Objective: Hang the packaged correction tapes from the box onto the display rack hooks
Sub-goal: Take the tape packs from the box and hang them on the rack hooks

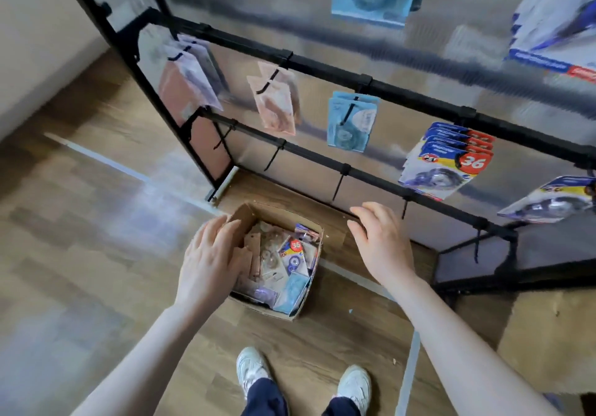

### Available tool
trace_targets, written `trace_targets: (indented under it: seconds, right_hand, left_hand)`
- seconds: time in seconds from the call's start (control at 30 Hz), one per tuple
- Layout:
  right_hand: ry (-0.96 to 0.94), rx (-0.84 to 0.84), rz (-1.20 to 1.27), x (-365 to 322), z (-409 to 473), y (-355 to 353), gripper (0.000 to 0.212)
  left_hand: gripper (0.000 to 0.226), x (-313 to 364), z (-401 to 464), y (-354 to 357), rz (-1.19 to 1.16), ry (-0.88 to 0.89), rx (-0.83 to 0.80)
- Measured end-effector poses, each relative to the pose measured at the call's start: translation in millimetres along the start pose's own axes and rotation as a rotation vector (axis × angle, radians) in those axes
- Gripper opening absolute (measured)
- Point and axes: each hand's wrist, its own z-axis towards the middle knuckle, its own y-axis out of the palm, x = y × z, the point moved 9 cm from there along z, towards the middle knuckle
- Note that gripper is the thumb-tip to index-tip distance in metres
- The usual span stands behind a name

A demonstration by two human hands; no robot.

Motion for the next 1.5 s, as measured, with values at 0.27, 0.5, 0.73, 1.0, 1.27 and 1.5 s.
trace_targets:
  seconds: [0.27,0.5,0.73,1.0,1.27,1.5]
  right_hand:
    - [-0.012,-0.166,-0.027,-46,-3,91,0.028]
    - [-0.072,-0.278,-0.042,-23,-26,216,0.034]
    - [-0.104,-0.272,-0.037,42,-22,357,0.034]
    - [-0.181,-0.135,0.006,74,-9,435,0.028]
    - [-0.263,-0.076,-0.102,77,-14,448,0.022]
    - [-0.355,-0.176,-0.295,70,-12,459,0.015]
  left_hand:
    - [0.048,-76,-10,26,0.013,-0.012,-0.015]
    - [0.043,-127,-29,146,-0.039,-0.053,-0.037]
    - [0.053,-183,22,313,0.078,-0.038,-0.183]
    - [0.058,-225,86,446,0.278,0.049,-0.356]
    - [0.033,-279,67,488,0.367,-0.091,-0.476]
    - [0.024,-258,88,467,0.517,0.025,-0.399]
